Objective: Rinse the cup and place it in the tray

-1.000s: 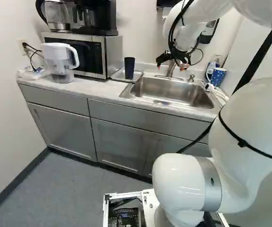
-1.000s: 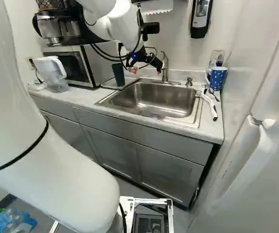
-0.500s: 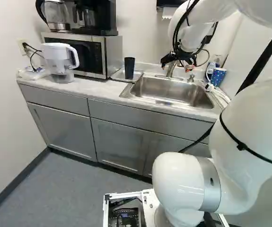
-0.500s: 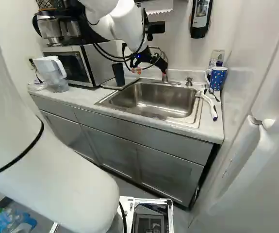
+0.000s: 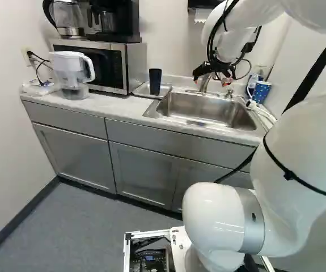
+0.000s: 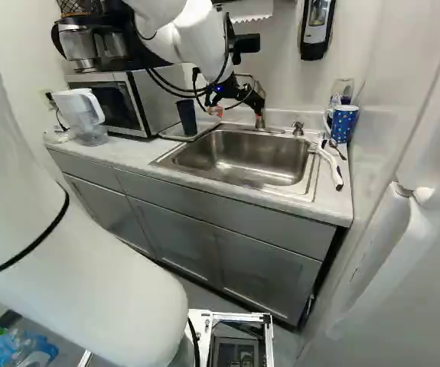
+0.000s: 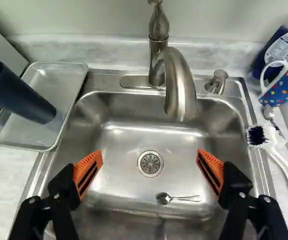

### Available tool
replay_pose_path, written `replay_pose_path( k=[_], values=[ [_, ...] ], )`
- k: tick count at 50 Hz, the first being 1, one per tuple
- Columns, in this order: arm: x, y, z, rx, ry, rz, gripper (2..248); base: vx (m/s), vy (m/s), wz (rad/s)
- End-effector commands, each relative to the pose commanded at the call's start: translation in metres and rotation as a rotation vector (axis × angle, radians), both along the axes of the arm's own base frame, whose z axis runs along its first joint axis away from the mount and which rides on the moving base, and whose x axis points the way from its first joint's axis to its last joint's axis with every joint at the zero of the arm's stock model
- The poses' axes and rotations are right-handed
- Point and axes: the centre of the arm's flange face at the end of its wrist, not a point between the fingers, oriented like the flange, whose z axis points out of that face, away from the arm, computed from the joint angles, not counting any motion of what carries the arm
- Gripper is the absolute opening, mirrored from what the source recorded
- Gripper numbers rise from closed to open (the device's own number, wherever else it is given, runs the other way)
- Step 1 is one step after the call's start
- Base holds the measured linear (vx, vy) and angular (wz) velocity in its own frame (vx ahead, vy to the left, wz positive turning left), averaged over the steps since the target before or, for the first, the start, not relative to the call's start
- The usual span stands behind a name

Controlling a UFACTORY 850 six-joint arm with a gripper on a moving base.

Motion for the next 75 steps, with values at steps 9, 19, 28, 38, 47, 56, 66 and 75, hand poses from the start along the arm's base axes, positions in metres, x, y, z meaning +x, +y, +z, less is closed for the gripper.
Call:
replay_pose_path(
  k=[9,19,28,38,47,56,66,75],
  values=[
    [0.0,0.0,0.0,0.0,0.0,0.0,247,0.0,0.0,0.0],
    [0.0,0.0,0.0,0.0,0.0,0.0,247,0.0,0.0,0.0],
    [0.0,0.0,0.0,0.0,0.0,0.0,247,0.0,0.0,0.0],
    [0.0,0.0,0.0,0.0,0.0,0.0,247,-0.01,-0.001,-0.001],
    [0.0,0.0,0.0,0.0,0.0,0.0,247,-0.023,0.001,0.004],
    [0.0,0.0,0.0,0.0,0.0,0.0,247,-0.045,0.007,0.009],
    [0.0,0.0,0.0,0.0,0.0,0.0,247,-0.067,0.016,-0.003],
    [0.0,0.0,0.0,0.0,0.0,0.0,247,-0.084,0.026,0.0]
  ],
)
